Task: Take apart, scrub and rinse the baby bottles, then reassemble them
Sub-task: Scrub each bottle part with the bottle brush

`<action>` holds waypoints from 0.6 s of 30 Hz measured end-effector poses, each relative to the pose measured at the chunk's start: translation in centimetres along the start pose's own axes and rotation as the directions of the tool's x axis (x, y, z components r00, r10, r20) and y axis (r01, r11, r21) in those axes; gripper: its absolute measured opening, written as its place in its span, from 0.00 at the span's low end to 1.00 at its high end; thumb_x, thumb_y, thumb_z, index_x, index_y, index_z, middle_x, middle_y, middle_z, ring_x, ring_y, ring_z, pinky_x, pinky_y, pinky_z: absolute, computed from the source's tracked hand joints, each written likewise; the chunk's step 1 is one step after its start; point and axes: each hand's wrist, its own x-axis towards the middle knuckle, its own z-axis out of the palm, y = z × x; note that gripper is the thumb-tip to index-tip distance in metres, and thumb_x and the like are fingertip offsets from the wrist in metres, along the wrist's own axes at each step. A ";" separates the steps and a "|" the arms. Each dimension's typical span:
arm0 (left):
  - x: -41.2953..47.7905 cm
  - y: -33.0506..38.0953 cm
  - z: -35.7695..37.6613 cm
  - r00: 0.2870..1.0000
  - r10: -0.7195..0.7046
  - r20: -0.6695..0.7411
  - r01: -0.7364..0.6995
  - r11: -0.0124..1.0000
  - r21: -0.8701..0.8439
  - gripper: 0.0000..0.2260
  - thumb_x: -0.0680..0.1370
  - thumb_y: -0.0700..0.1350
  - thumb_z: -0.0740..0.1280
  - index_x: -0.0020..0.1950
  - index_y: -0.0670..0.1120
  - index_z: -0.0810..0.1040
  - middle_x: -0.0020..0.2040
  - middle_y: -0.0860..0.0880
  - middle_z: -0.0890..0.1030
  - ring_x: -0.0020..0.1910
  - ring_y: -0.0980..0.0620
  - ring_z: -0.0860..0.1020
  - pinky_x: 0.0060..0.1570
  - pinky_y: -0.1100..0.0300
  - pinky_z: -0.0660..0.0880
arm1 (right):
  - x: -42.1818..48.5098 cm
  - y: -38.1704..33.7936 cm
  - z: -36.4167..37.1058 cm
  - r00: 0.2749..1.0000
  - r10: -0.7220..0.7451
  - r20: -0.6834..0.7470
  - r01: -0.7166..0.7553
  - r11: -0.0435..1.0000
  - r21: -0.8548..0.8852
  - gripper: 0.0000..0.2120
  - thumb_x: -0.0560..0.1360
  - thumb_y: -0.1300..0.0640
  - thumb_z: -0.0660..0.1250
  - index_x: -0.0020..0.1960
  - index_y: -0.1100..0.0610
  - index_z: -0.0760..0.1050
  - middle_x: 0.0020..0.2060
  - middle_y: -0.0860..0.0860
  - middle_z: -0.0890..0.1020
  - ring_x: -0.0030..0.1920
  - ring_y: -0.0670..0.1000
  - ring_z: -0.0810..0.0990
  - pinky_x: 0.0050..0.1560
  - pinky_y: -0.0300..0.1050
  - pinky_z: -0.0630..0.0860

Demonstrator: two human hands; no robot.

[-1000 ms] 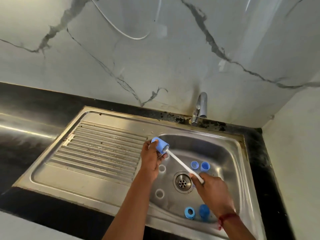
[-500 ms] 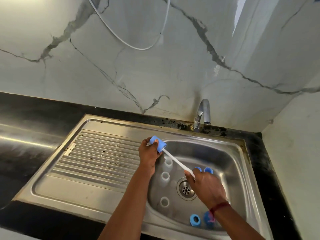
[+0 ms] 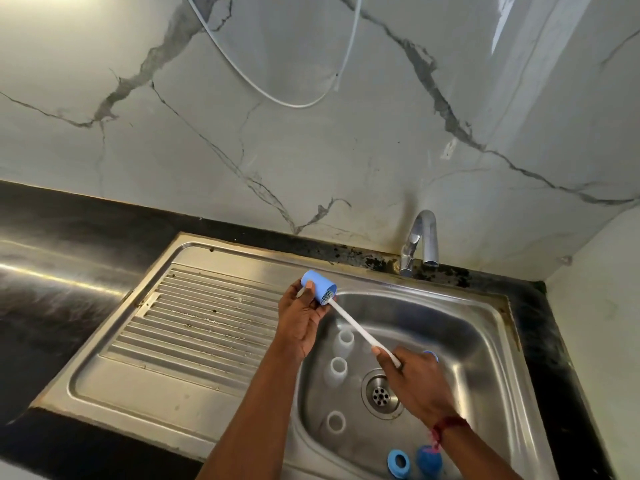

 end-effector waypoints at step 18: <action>-1.9 -1.2 0.6 0.969 0.246 -0.014 -0.237 0.947 0.219 0.12 0.79 0.32 0.66 0.62 0.38 0.74 0.54 0.43 0.79 0.51 0.44 0.80 0.43 0.55 0.83 | -0.6 0.1 -0.1 0.996 0.093 0.012 -0.094 0.989 0.115 0.27 0.78 0.35 0.56 0.29 0.53 0.67 0.23 0.49 0.73 0.25 0.45 0.71 0.27 0.34 0.66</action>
